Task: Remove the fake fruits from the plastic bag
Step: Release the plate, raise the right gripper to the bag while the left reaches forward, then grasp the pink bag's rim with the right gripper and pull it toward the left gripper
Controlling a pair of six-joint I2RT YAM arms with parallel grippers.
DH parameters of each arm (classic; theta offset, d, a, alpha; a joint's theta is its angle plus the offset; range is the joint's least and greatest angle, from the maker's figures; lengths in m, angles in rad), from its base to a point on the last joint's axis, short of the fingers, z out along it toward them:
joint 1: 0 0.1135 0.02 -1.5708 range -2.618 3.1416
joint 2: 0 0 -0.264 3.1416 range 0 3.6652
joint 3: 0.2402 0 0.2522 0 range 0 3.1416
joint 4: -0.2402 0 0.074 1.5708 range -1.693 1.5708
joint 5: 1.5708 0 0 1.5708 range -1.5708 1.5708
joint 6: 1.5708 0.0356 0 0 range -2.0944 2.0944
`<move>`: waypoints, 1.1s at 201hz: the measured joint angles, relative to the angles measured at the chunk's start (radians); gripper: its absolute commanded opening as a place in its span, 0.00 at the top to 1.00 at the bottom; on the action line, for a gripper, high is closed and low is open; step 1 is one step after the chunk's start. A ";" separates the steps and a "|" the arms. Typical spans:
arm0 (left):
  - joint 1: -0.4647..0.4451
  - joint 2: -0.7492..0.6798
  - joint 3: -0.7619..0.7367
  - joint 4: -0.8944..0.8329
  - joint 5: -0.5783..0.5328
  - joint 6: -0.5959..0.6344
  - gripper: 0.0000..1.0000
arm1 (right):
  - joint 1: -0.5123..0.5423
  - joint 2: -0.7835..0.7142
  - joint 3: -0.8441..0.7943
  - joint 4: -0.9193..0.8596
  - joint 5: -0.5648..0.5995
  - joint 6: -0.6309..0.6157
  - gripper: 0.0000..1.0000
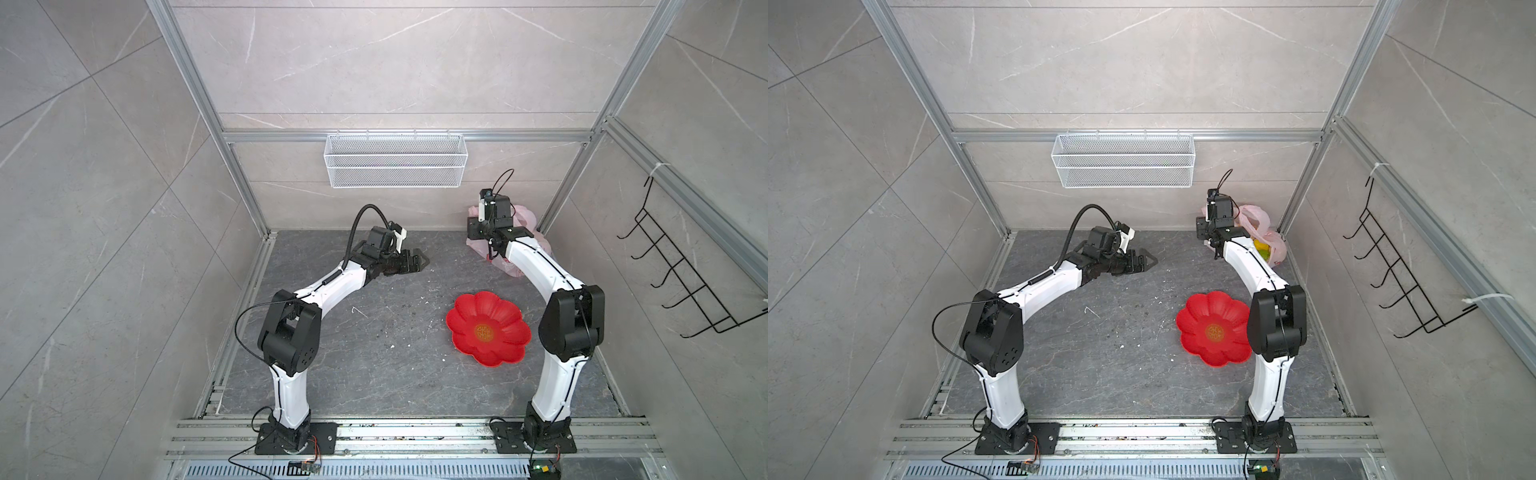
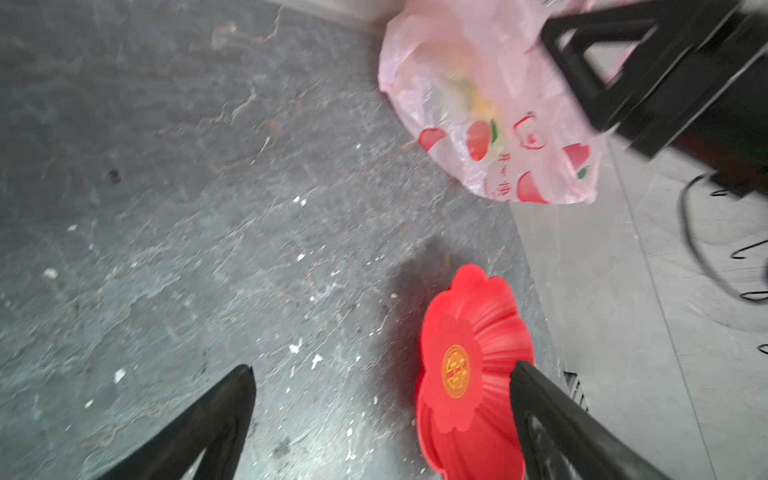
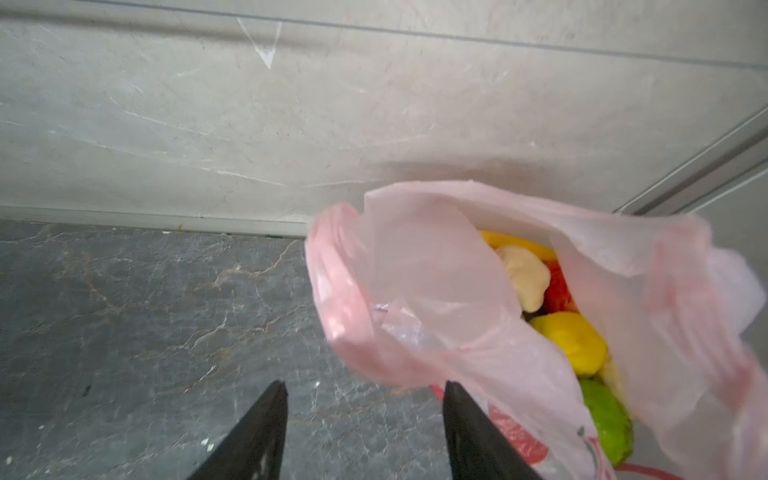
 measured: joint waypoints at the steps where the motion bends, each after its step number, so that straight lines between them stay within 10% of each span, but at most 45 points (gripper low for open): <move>1: 0.002 0.000 -0.002 0.000 0.000 0.000 0.03 | 0.002 0.003 0.005 -0.001 0.004 -0.003 0.36; 97: 0.060 0.000 -0.011 0.026 0.008 0.001 0.04 | 0.022 0.268 0.429 -0.113 0.107 -0.104 0.37; 170: 0.069 0.000 -0.011 0.029 0.008 0.000 0.04 | 0.021 0.383 0.551 -0.233 0.083 -0.098 0.86; 221: 0.077 -0.013 -0.072 0.051 0.005 -0.009 0.05 | 0.031 0.383 0.583 -0.287 0.007 -0.082 0.96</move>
